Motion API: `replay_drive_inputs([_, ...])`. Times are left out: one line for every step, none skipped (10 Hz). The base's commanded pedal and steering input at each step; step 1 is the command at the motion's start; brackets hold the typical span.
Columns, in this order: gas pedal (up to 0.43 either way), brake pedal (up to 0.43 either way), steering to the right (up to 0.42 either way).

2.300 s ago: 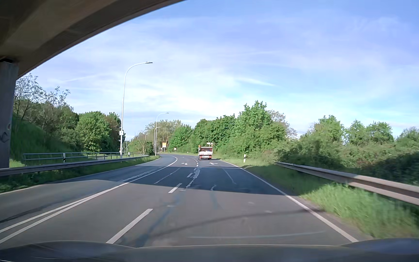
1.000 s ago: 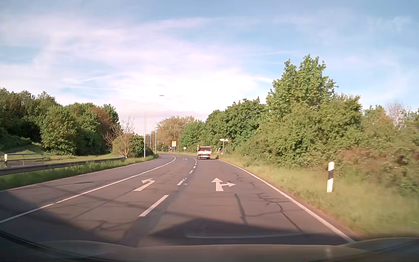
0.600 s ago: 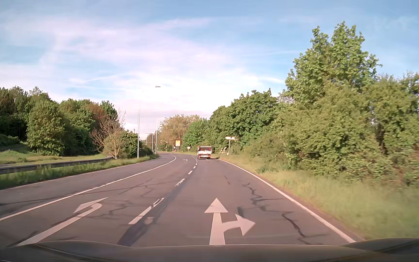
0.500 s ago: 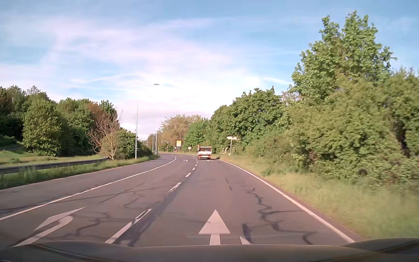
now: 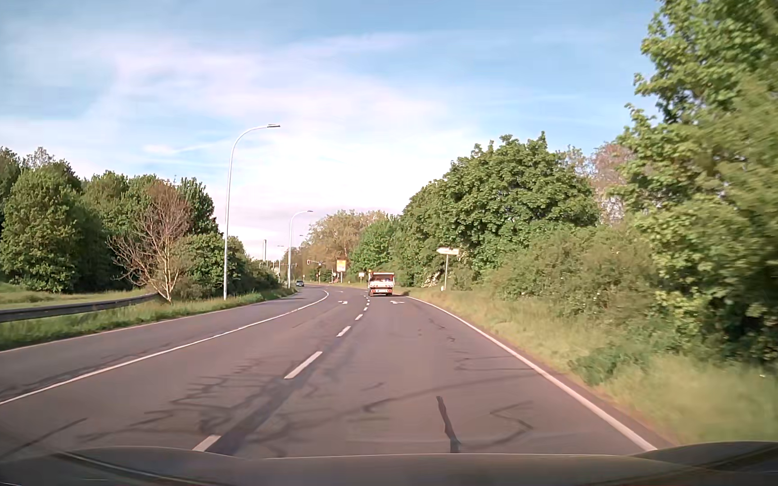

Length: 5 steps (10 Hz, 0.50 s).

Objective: Follow the waypoints while adhering to traffic rules and regulations

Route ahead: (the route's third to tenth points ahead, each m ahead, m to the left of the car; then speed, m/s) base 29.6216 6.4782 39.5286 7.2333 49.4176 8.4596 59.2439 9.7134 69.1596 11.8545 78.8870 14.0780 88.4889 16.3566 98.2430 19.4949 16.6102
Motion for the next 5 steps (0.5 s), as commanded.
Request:
replay_drive_inputs([0.000,0.000,-0.016])
replay_drive_inputs([0.000,0.000,-0.016])
replay_drive_inputs([0.000,0.000,-0.015])
replay_drive_inputs([0.000,0.000,-0.016])
replay_drive_inputs([0.000,0.000,-0.016])
